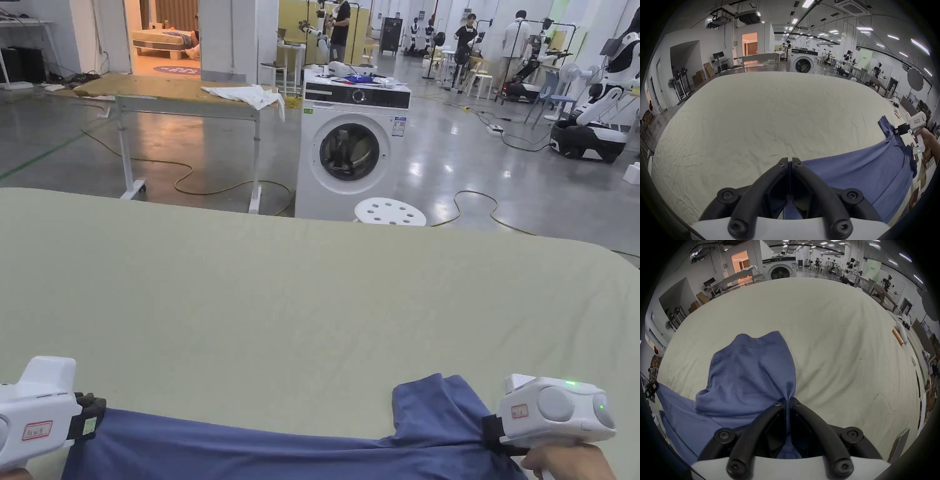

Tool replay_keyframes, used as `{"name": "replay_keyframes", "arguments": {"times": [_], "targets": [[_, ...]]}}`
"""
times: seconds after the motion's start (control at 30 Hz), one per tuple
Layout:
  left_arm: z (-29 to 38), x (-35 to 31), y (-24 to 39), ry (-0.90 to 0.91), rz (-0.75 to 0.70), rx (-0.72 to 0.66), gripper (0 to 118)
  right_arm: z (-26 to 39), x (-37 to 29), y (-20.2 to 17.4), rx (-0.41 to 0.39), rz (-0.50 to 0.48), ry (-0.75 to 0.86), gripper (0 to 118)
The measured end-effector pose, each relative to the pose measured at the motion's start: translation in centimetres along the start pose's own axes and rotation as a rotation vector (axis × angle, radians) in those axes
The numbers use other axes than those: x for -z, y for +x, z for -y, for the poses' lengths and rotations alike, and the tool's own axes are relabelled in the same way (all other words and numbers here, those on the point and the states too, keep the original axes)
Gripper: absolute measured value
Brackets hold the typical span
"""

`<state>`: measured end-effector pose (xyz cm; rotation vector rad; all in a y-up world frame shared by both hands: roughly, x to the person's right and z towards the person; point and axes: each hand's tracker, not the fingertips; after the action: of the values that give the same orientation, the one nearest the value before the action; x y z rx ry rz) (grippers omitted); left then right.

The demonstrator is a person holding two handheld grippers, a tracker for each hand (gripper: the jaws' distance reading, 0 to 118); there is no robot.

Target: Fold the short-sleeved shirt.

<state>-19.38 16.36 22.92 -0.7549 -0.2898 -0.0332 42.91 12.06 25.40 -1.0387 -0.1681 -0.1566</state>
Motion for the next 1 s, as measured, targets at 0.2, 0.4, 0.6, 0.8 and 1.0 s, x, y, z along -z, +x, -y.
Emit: {"name": "replay_keyframes", "arguments": {"times": [0.2, 0.4, 0.6, 0.8, 1.0], "targets": [[-0.3, -1.5, -0.5, 0.034, 0.010, -0.006, 0, 0.7, -5.0, -0.7, -0.024, 0.001, 0.093, 0], [0.6, -5.1, -1.3, 0.081, 0.033, -0.009, 0, 3.0, -11.7, -0.8, -0.051, -0.027, 0.187, 0], [2.7, -9.1, -2.2, 0.133, 0.058, -0.023, 0, 6.6, -17.7, -0.6, -0.071, -0.051, 0.260, 0], [5.8, -12.8, -2.5, 0.152, 0.082, -0.019, 0, 10.9, -22.1, -0.9, -0.118, -0.050, 0.285, 0], [10.5, -15.3, -2.2, 0.108, 0.092, -0.040, 0, 16.8, -23.1, -1.2, -0.164, -0.026, 0.205, 0]]}}
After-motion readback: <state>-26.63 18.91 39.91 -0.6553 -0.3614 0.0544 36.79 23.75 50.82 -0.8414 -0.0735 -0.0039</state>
